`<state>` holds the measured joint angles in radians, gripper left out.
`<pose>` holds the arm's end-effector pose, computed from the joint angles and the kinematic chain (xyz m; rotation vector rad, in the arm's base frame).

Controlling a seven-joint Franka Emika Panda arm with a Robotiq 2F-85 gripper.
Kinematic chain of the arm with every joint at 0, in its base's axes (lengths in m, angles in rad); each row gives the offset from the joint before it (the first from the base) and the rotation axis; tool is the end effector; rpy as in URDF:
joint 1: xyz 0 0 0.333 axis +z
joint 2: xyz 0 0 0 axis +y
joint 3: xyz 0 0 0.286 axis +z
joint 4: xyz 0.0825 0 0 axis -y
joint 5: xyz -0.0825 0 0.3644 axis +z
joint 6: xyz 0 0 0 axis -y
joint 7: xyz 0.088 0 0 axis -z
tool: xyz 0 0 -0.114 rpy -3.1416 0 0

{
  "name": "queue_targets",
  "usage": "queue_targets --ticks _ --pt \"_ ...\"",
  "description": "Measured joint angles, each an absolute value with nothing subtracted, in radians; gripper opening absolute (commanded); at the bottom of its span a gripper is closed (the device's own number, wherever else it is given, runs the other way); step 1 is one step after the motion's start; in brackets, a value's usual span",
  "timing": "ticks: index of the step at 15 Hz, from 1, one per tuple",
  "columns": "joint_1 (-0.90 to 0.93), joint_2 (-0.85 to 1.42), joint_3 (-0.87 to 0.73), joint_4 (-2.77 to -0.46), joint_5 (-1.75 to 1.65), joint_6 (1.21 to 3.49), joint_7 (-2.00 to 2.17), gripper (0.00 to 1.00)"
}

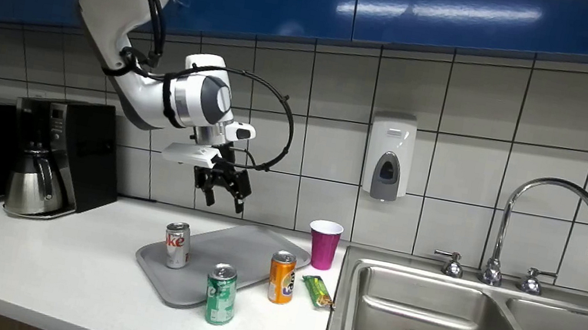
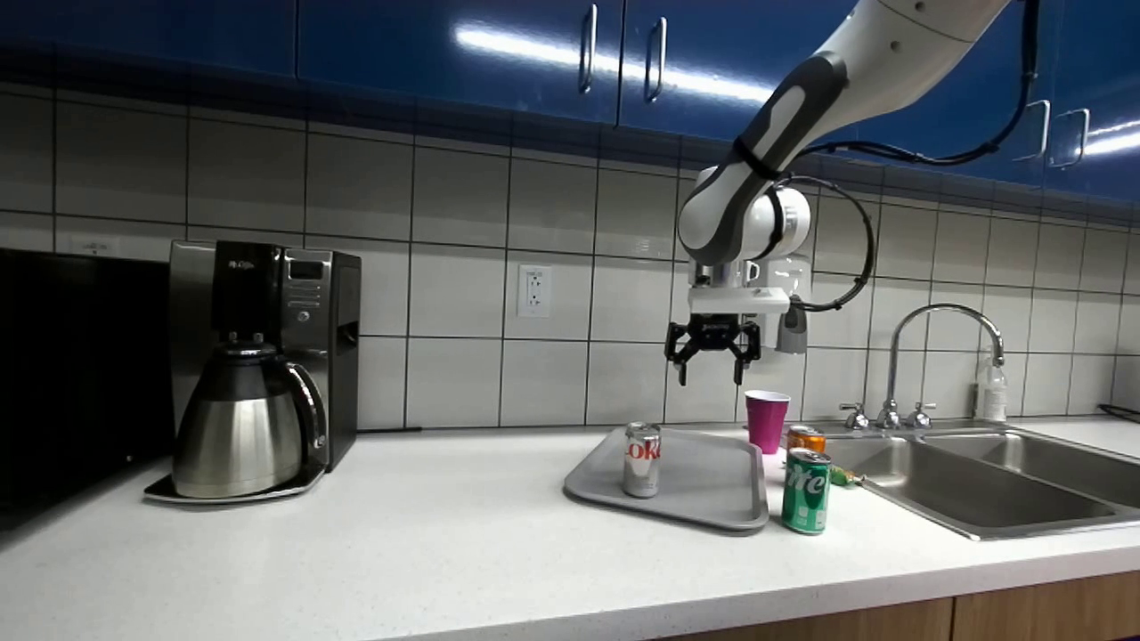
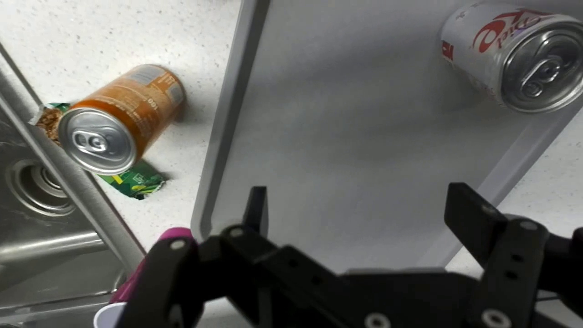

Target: Take the cans off of the tray

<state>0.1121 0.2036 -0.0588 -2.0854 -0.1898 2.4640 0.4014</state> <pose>0.5730 0.0306 0.3221 3.0095 -0.3144 0.3066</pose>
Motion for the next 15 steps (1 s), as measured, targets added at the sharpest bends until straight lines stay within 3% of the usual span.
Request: queue_targets --ticks 15 --pt "0.194 0.203 0.043 -2.122 -0.19 2.463 0.391 1.0"
